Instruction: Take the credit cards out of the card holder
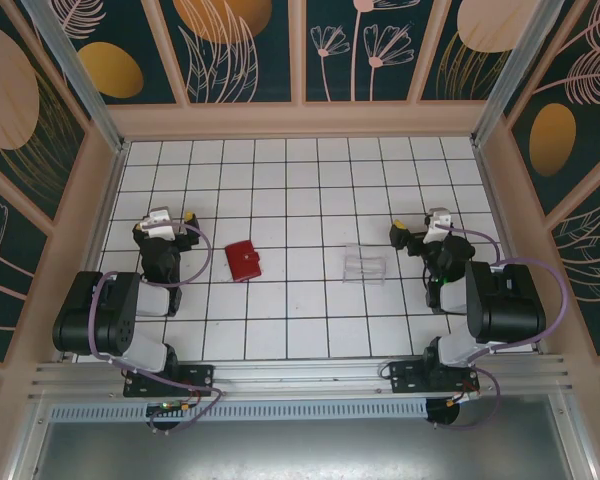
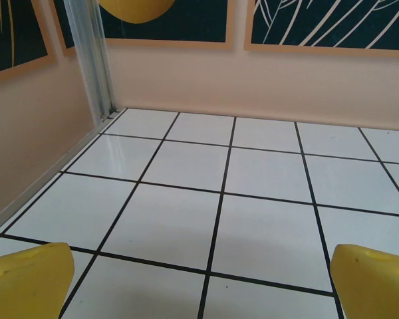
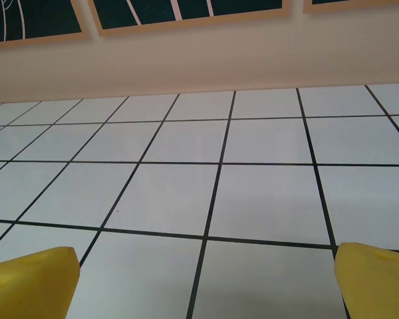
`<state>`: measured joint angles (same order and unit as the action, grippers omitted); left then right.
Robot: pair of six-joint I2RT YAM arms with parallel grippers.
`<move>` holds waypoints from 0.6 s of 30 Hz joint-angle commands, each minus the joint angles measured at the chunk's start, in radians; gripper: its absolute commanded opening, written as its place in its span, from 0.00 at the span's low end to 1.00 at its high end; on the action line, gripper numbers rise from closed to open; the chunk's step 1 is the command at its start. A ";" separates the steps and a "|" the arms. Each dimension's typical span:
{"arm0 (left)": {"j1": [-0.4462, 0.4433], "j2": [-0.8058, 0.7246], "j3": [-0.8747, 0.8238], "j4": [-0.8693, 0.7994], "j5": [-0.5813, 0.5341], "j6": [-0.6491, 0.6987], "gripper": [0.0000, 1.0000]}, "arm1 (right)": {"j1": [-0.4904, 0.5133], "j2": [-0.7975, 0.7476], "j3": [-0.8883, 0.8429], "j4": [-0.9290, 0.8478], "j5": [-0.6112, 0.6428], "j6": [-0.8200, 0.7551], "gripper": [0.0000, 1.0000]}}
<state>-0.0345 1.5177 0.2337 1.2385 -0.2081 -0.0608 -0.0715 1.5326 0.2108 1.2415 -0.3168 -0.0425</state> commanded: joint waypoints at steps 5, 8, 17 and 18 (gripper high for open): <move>0.005 0.002 -0.007 0.050 0.016 -0.008 0.99 | -0.009 0.001 -0.006 0.055 -0.013 -0.007 0.99; 0.005 0.001 -0.005 0.048 0.018 -0.009 0.99 | -0.009 0.001 -0.006 0.054 -0.013 -0.007 0.99; 0.006 0.003 -0.003 0.044 0.019 -0.010 0.99 | -0.011 0.000 -0.007 0.054 -0.015 -0.006 0.99; 0.005 0.001 -0.004 0.045 0.019 -0.010 0.99 | -0.011 0.001 -0.006 0.054 -0.015 -0.006 0.99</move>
<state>-0.0345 1.5177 0.2337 1.2385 -0.2058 -0.0608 -0.0715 1.5326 0.2108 1.2507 -0.3168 -0.0425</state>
